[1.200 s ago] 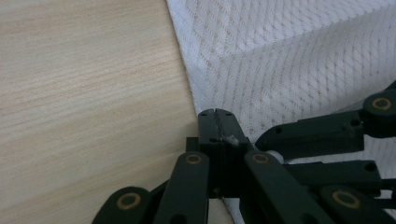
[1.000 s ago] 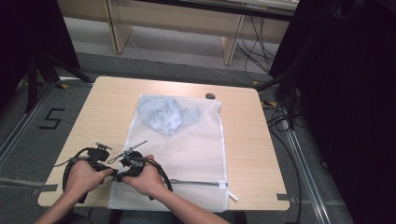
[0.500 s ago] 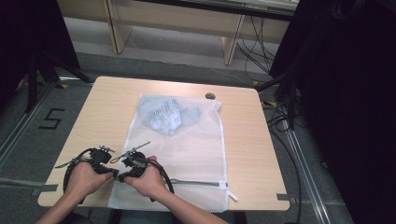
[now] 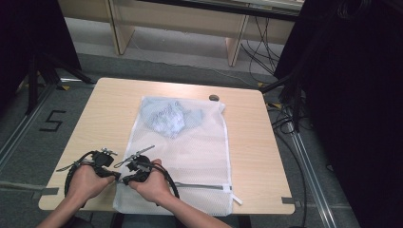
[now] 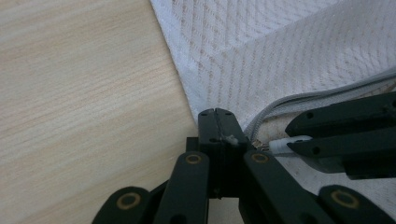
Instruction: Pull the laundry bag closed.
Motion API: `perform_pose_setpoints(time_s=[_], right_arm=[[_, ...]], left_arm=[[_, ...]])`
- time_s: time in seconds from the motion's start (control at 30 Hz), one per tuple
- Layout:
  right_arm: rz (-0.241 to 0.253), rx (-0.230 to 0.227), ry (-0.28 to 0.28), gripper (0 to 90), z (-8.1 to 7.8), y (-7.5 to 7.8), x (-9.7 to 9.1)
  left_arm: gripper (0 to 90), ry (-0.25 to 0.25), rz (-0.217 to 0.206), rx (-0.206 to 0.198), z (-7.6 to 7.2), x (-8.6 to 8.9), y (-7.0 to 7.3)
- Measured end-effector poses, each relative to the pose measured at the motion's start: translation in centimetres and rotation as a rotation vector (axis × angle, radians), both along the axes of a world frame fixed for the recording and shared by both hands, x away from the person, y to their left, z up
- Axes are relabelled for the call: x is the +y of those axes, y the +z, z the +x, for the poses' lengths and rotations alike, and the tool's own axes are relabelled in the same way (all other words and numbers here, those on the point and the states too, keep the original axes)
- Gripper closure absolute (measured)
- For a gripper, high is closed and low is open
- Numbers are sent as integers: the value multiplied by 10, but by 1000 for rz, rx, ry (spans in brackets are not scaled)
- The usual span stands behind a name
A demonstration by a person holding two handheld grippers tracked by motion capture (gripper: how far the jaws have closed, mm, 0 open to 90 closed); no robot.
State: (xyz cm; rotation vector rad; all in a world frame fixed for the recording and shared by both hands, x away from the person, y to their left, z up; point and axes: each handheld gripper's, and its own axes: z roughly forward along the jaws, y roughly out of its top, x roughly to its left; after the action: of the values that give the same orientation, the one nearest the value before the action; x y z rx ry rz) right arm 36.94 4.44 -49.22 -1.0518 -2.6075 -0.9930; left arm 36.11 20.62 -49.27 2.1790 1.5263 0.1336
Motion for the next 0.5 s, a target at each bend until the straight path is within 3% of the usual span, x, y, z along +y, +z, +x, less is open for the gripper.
perform_pose_setpoints(time_s=[0.1, 0.5], right_arm=[[-5, -14, 7, 871, -1, 1, 1], [-35, -60, 7, 872, -6, 6, 0]], left_arm=[[899, -19, 9, 13, 0, 1, 1], [900, 1, -5, 15, 0, 1, 1]])
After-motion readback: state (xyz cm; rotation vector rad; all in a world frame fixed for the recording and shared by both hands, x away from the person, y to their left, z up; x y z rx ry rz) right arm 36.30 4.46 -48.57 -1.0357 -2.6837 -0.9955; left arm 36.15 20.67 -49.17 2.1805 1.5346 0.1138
